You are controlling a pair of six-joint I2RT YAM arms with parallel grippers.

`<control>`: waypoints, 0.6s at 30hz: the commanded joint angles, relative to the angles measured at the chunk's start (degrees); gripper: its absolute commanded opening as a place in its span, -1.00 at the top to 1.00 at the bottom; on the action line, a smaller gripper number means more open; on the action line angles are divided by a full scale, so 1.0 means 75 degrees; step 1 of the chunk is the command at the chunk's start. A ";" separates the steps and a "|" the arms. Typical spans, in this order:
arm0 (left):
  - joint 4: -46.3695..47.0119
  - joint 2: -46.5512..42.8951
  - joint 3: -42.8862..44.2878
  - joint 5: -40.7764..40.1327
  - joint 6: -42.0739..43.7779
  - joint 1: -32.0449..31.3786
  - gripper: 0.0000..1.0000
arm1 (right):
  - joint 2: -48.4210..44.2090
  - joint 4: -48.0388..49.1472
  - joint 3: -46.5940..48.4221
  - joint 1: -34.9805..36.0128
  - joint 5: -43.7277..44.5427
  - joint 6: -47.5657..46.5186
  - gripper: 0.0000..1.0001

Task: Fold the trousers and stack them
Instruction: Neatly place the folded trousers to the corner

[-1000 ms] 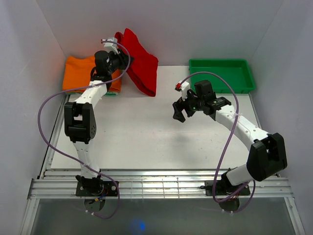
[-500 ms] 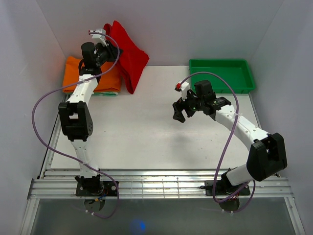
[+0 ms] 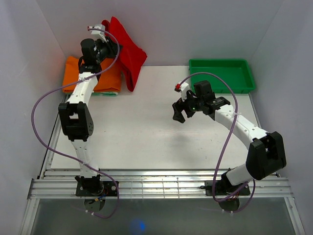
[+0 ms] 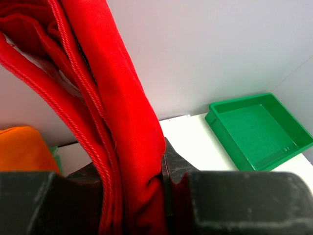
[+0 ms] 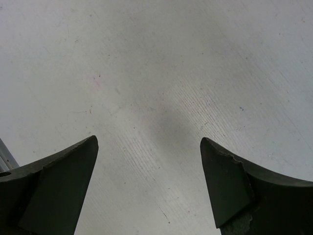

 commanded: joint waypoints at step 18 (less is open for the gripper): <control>0.1416 -0.1858 -0.0848 -0.0153 0.0130 0.1058 1.00 | 0.0043 -0.0143 0.0249 -0.0056 -0.0213 0.0049 -0.80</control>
